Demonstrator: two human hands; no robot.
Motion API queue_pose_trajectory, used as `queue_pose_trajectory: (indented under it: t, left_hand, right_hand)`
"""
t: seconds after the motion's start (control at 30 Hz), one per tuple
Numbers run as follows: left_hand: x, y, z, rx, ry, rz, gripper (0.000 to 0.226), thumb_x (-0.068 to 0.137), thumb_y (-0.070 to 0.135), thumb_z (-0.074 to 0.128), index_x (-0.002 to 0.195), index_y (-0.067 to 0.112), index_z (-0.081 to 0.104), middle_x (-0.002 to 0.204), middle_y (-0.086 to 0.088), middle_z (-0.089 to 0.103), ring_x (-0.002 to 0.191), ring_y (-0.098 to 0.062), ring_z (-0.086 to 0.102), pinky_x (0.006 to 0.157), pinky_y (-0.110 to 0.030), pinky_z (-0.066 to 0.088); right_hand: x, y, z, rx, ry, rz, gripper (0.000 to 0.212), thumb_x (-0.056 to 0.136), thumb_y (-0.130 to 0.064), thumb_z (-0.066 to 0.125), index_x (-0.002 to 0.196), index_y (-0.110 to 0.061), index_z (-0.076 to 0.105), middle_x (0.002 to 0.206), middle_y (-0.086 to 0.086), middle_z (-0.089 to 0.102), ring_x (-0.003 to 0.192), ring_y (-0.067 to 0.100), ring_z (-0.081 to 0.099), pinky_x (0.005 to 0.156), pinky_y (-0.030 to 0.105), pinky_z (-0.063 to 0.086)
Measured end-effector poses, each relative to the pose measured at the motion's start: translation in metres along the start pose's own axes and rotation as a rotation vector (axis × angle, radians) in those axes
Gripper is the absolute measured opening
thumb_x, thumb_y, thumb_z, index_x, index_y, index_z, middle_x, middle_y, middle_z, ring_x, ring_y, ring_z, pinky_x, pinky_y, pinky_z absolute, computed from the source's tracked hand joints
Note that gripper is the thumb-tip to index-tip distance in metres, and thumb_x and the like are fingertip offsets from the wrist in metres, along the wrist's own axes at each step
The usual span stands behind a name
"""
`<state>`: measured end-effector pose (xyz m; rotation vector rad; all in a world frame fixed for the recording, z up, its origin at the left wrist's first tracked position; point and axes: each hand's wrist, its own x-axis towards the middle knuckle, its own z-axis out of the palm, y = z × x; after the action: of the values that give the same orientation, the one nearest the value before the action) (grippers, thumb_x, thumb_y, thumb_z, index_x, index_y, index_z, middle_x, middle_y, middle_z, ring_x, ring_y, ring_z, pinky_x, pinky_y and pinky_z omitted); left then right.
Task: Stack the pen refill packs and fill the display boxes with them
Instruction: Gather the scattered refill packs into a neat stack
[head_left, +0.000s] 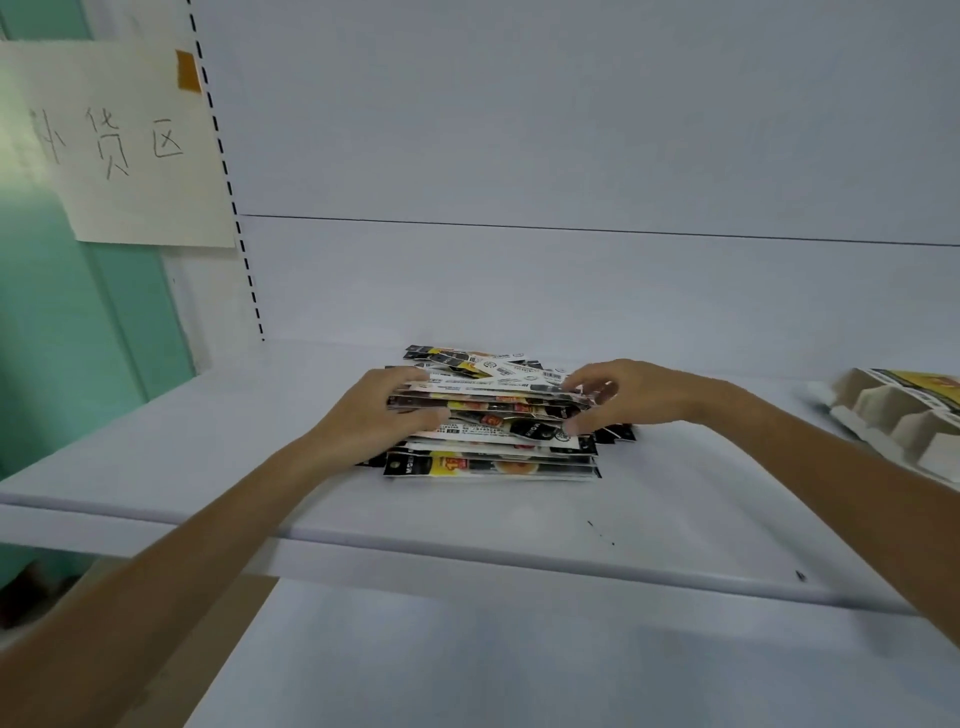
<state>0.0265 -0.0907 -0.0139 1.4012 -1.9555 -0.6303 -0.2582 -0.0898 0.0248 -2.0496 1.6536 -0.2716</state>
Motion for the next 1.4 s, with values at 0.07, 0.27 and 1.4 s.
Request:
queue_pose_trajectory:
  t: [0.07,0.27,1.4]
  left_hand:
    - [0.003,0.0,0.004,0.061,-0.025,0.061,0.046,0.083,0.042,0.062,0.126,0.029,0.051,0.127,0.01,0.042,0.122,-0.007,0.037,0.095,-0.02,0.027]
    - [0.009,0.011,0.003,0.309,0.197,0.194,0.045,0.083,0.041,0.063,0.125,0.029,0.054,0.14,-0.003,0.039,0.133,-0.02,0.028,0.107,-0.036,0.025]
    - [0.02,-0.01,-0.004,-0.523,0.1,-0.308,0.064,0.094,0.058,0.019,0.148,0.025,0.016,0.154,-0.003,0.021,0.142,-0.027,0.019,0.115,-0.046,0.012]
  right_hand:
    - [0.003,-0.004,-0.003,-0.015,0.007,-0.032,0.064,0.07,-0.043,0.075,0.128,-0.029,0.051,0.123,-0.004,0.052,0.106,0.011,0.051,0.09,0.024,0.039]
    - [0.008,-0.006,-0.013,-0.048,0.317,-0.205,0.042,0.077,-0.027,0.075,0.116,-0.025,0.06,0.109,-0.005,0.059,0.087,0.008,0.058,0.073,0.014,0.042]
    - [0.031,-0.021,0.043,0.504,0.509,0.223,0.066,0.101,-0.043,0.015,0.133,0.012,0.033,0.141,0.025,0.037,0.13,0.038,0.037,0.107,0.044,0.027]
